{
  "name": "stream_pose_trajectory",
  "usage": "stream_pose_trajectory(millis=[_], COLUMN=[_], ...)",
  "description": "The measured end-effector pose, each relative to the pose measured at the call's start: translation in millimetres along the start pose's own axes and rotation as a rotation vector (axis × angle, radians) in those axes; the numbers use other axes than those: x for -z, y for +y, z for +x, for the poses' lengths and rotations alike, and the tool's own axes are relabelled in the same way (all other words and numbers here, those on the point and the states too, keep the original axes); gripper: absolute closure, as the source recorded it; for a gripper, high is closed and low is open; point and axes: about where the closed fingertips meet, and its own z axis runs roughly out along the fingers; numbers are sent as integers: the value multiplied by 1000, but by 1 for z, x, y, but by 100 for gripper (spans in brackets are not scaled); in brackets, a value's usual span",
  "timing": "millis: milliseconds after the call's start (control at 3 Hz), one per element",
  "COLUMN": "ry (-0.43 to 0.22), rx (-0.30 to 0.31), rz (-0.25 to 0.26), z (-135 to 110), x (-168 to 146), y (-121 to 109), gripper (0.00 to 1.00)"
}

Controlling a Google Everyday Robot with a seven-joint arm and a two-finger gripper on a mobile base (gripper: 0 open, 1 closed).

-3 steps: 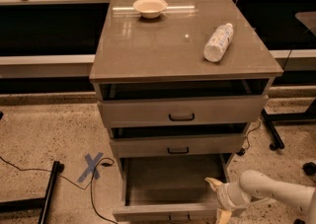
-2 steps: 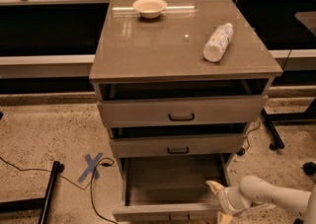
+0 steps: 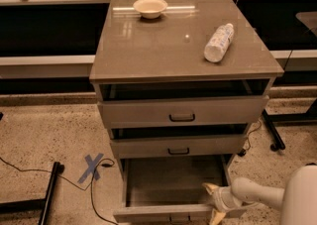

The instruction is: Close bottom drawer

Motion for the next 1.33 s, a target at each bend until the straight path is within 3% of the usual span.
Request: stream_pose_trajectory(millis=[333,667,1333], ry=[10,9,9], rx=[-17,-26,-26], rz=[29,37,38], z=[19,20,19], x=[-24,-25,-23], y=[-23,-32,-32], gripper=[26,38,34])
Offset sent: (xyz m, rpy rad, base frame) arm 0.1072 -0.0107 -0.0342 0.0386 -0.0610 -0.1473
